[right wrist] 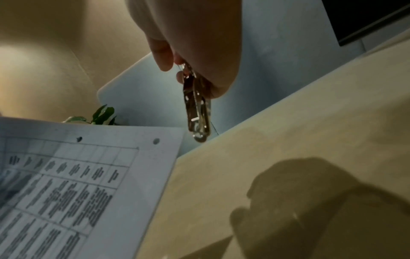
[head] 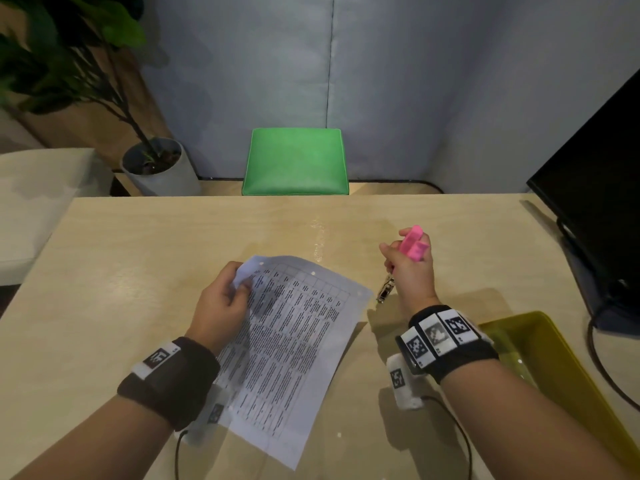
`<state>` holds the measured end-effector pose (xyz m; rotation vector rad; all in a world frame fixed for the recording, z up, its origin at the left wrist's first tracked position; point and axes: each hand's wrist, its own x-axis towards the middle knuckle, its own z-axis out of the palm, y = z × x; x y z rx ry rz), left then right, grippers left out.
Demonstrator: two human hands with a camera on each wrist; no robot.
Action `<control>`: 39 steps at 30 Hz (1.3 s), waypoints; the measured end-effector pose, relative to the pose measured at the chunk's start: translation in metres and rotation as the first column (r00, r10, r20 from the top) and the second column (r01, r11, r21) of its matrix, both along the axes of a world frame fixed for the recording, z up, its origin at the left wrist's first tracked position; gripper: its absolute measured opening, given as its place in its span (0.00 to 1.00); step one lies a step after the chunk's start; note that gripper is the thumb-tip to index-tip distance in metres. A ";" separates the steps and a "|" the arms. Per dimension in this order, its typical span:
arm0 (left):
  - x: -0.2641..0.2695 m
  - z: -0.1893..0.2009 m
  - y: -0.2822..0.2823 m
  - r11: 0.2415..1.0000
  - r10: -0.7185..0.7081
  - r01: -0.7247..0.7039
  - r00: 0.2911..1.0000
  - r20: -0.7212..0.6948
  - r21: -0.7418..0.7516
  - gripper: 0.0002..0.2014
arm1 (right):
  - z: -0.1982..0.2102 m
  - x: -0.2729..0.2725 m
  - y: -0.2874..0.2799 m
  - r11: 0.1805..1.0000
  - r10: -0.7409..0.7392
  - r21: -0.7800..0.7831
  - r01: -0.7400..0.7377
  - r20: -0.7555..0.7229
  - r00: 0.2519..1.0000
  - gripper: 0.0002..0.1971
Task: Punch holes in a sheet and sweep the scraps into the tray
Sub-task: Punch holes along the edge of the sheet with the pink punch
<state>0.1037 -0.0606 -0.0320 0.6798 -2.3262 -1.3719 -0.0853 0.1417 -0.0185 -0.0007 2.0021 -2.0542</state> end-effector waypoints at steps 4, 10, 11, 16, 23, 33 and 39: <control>0.002 0.016 0.000 0.997 0.060 -0.054 0.991 -0.116 0.056 0.14 | 0.011 0.001 0.008 0.990 0.139 0.039 -0.138 -0.004 0.990 0.14; 0.003 0.042 0.009 0.964 0.196 -0.140 0.947 -0.254 0.224 0.06 | 0.023 0.016 0.011 0.927 0.369 0.068 -0.368 0.009 0.930 0.15; 0.003 0.045 0.012 0.958 0.213 -0.148 0.940 -0.267 0.244 0.07 | 0.025 0.019 0.009 0.917 0.393 0.067 -0.392 0.004 0.920 0.14; 0.002 0.055 0.018 0.956 0.242 -0.158 0.903 -0.355 0.249 0.08 | 0.039 0.028 -0.005 0.945 0.327 0.059 -0.322 -0.137 0.935 0.18; 0.006 0.054 0.026 0.939 0.299 -0.200 0.875 -0.380 0.279 0.09 | 0.053 0.035 -0.001 0.969 0.246 0.136 -0.205 -0.476 0.844 0.17; 0.006 0.045 0.033 0.947 0.255 -0.168 0.912 -0.321 0.273 0.05 | 0.047 0.045 0.002 0.992 0.127 0.052 -0.116 -0.482 0.867 0.15; 0.001 0.044 0.031 0.948 0.258 -0.179 0.916 -0.308 0.262 0.11 | 0.047 0.042 0.001 0.987 0.160 0.039 -0.158 -0.417 0.895 0.14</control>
